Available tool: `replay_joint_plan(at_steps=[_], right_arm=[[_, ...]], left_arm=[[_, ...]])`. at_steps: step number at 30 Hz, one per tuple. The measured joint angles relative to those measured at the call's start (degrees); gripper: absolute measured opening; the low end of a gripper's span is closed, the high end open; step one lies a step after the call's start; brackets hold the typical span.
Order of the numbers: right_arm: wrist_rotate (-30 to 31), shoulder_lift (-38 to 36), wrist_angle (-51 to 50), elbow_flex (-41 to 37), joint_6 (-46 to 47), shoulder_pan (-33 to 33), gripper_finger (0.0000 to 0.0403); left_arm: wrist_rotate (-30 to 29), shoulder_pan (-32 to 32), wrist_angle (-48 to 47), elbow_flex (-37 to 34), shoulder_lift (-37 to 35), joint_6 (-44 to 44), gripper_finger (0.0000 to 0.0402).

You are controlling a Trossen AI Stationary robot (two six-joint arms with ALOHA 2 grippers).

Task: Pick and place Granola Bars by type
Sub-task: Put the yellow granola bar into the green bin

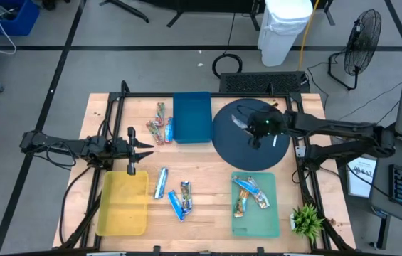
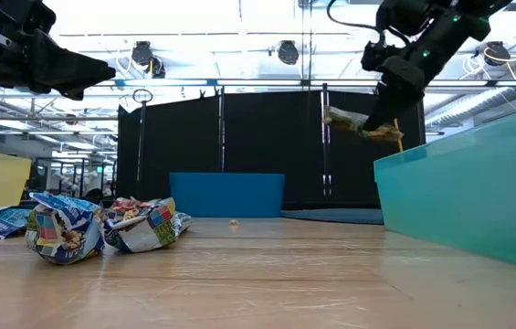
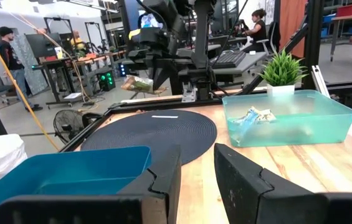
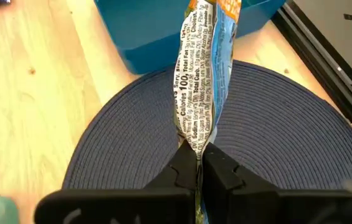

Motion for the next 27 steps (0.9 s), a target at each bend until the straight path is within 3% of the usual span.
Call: replay_joint_plan(at_steps=[20, 23, 27], right_arm=[[-0.1, -0.9, 2.9, -2.4, 0.5, 0.0, 0.0], [-1.9, -0.9, 7.6, -2.4, -1.8, 0.3, 0.0], [-8.5, -0.9, 20.8, -4.9, -3.1, 0.3, 0.0]], left_arm=[[0.0, 0.0, 0.0, 0.0, 0.0, 0.0, 0.0102], [0.0, 0.0, 0.0, 0.0, 0.0, 0.0, 0.0102], [0.0, 0.0, 0.0, 0.0, 0.0, 0.0, 0.0102]])
